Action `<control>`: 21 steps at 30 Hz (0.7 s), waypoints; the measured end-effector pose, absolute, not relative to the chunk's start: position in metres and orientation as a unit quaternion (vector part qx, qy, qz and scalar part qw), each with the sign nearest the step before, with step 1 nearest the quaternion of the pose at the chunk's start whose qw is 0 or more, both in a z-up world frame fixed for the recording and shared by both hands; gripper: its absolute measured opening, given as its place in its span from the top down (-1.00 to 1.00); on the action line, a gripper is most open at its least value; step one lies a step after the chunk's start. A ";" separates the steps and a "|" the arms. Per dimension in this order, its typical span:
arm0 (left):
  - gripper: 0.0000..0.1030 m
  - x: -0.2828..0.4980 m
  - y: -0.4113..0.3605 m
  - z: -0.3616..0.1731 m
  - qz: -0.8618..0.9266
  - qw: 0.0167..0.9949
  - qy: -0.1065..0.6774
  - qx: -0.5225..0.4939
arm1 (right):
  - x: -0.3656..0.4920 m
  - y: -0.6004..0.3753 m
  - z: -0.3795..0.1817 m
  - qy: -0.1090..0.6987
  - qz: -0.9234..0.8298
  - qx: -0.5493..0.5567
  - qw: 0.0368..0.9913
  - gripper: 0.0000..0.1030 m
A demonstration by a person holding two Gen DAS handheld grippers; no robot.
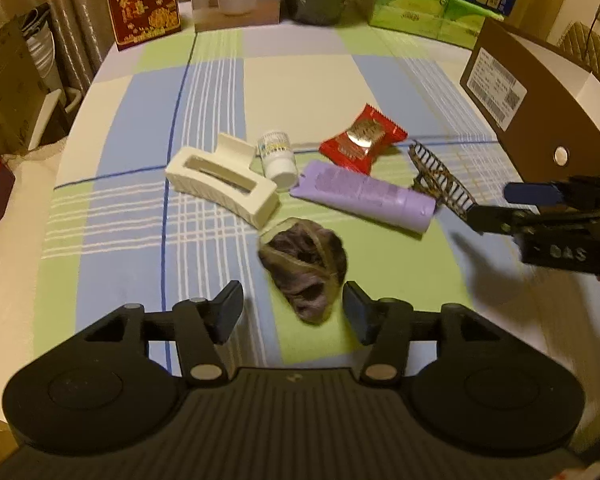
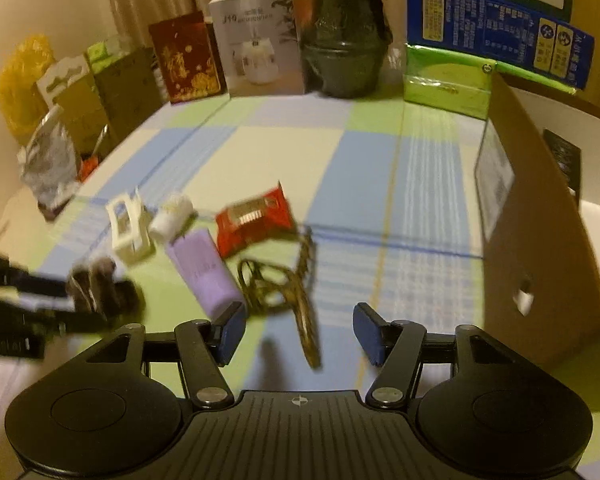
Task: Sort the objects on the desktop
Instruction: 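Grasp the dark scrunchie with left tool while right grasps leopard hair clip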
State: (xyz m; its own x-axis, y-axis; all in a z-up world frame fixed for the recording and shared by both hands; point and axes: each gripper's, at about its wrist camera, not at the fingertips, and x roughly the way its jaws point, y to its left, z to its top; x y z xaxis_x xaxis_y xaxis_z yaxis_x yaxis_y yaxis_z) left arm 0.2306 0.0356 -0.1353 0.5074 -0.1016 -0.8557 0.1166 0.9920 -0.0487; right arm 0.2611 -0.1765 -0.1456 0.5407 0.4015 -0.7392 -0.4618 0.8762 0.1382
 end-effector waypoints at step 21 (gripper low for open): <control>-0.27 0.263 0.026 -0.141 -0.045 0.867 0.497 -0.017 | 0.281 -0.169 -0.161 0.427 0.243 -0.073 0.868 0.30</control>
